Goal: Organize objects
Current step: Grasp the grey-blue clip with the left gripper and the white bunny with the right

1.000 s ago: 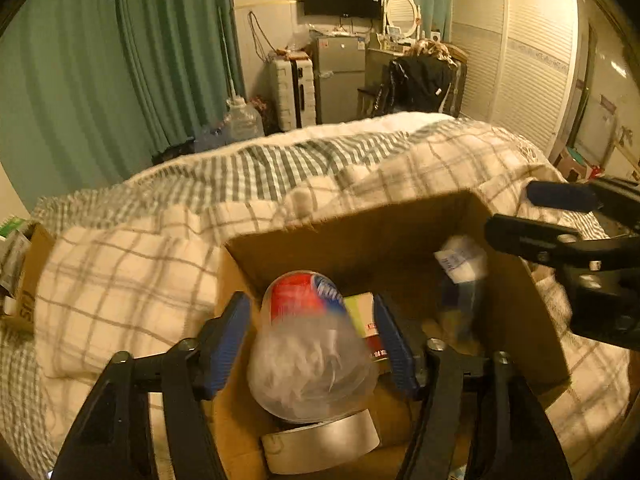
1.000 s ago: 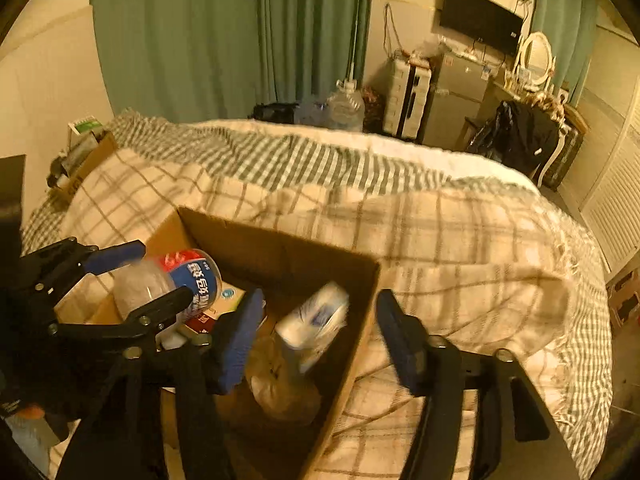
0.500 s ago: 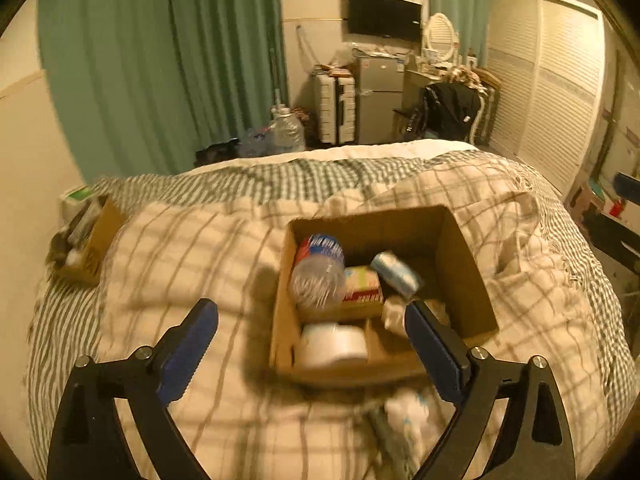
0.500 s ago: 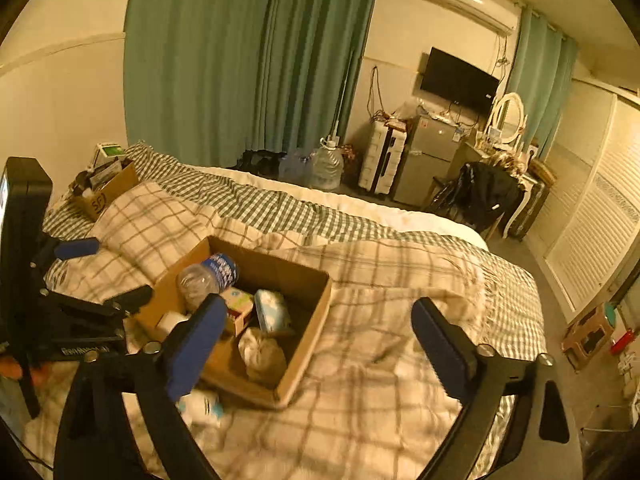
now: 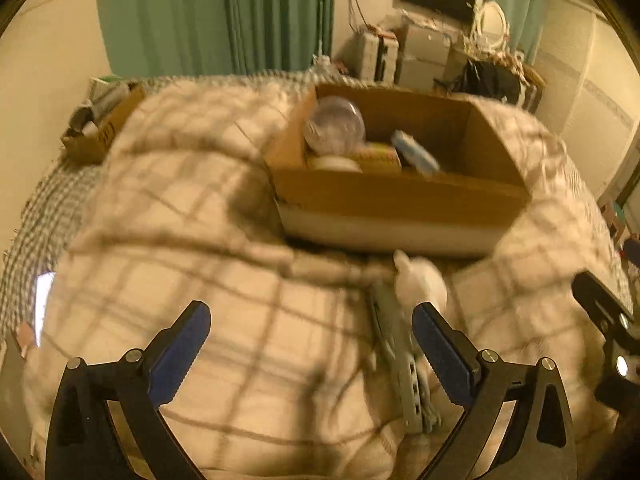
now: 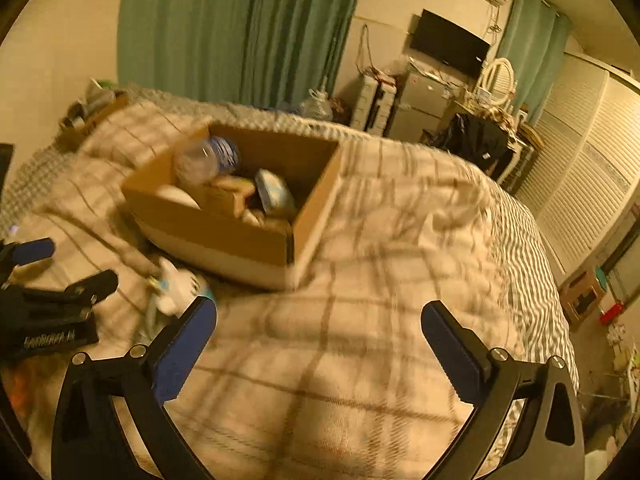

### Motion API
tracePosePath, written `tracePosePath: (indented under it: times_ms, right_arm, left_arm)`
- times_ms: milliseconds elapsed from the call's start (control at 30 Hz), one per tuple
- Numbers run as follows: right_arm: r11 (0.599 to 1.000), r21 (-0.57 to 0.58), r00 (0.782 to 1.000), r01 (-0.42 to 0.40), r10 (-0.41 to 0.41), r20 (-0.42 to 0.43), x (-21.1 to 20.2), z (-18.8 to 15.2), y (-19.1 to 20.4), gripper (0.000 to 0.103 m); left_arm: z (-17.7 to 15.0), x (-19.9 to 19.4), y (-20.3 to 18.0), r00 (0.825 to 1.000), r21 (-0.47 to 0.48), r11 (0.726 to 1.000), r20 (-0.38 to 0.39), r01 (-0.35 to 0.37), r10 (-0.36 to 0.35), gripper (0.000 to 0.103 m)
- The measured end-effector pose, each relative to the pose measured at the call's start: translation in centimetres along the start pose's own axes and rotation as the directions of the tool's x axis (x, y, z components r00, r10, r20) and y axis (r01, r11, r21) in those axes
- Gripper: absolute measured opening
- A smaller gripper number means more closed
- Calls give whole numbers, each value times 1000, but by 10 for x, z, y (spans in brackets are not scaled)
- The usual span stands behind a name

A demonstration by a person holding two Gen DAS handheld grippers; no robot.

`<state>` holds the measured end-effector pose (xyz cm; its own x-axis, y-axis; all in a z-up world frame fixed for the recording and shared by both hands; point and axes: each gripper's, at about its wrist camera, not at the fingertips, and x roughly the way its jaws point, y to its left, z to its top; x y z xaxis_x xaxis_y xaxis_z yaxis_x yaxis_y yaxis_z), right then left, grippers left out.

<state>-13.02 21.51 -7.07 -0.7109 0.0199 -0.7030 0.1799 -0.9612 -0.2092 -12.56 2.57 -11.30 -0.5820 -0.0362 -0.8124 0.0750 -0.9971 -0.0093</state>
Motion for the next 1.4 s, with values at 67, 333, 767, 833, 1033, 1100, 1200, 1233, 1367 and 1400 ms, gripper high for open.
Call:
tracePosePath:
  times_ms: [67, 333, 767, 833, 1033, 1100, 1200, 1233, 1367, 1400]
  right_arm:
    - [1000, 11, 1000, 0, 0, -25, 10, -8, 0, 102]
    - [999, 50, 997, -10, 14, -80, 29, -16, 0, 102]
    - [998, 67, 1000, -15, 16, -15, 4, -11, -3, 102]
    - [999, 47, 1000, -25, 26, -6, -1, -8, 3, 102]
    - [995, -68, 997, -75, 74, -22, -1, 4, 39, 102]
    - [988, -126, 996, -88, 84, -39, 4, 8, 58, 102]
    - [970, -210, 991, -120, 104, -86, 18, 13, 88, 102]
    - [963, -234, 988, -132, 110, -106, 25, 14, 98, 102]
    - [950, -233, 966, -206, 160, -204, 57, 14, 121, 102]
    - [954, -219, 963, -206, 157, -221, 65, 15, 123, 101]
  left_arm:
    - [-10, 8, -9, 1000, 32, 999, -20, 4, -4, 103]
    - [-26, 31, -51, 991, 143, 985, -107, 93, -78, 77]
    - [-32, 20, -26, 978, 51, 983, -121, 179, -172, 12]
    - [-30, 8, -18, 981, 42, 984, -89, 175, -170, 12]
    - [-5, -17, 16, 994, 35, 993, 18, 109, -110, 12]
    - [6, -19, 29, 995, 26, 996, 40, 86, -87, 12]
    - [20, -15, 46, 997, 16, 998, 54, 54, -55, 12]
    - [22, -13, 51, 998, 17, 999, 54, 43, -44, 12]
    - [20, -3, 61, 999, 30, 1000, 53, 3, -4, 12]
    - [18, 0, 63, 999, 27, 1000, 44, 15, -16, 12]
